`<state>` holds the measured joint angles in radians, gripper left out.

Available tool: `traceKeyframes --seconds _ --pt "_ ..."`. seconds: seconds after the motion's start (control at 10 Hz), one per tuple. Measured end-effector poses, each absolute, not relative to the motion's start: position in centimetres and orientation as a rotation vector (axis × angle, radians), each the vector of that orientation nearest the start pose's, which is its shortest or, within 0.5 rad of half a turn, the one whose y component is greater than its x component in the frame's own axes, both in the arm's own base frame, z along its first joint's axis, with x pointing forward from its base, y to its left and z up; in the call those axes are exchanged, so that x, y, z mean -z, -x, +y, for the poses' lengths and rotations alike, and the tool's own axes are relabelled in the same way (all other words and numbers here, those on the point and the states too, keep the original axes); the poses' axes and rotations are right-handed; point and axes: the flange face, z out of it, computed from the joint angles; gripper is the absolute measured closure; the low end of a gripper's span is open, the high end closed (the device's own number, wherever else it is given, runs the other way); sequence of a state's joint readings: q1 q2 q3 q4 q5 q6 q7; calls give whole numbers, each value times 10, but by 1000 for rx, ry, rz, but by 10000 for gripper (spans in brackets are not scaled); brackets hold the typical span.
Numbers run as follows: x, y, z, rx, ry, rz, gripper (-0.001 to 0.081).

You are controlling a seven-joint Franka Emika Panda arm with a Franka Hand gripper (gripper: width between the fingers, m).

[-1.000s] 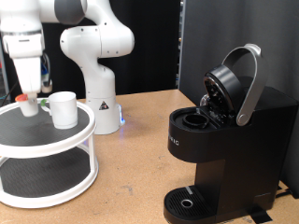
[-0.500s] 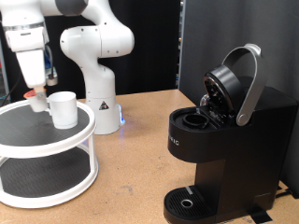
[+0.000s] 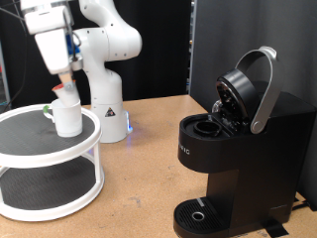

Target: Make a cup of coffee with the keurig machine

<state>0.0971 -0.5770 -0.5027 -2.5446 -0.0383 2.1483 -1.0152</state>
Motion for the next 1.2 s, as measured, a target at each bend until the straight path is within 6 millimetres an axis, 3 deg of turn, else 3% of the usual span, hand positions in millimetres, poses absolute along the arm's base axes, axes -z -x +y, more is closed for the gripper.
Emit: traceKeyframes --seconds 0.4,0.7,1.2 --pt "-453 -369 -152 403 2813 -961 371" --pt "-461 -388 -114 463 2768 -916 371" --pt "-468 -427 -60 413 2810 -925 371"
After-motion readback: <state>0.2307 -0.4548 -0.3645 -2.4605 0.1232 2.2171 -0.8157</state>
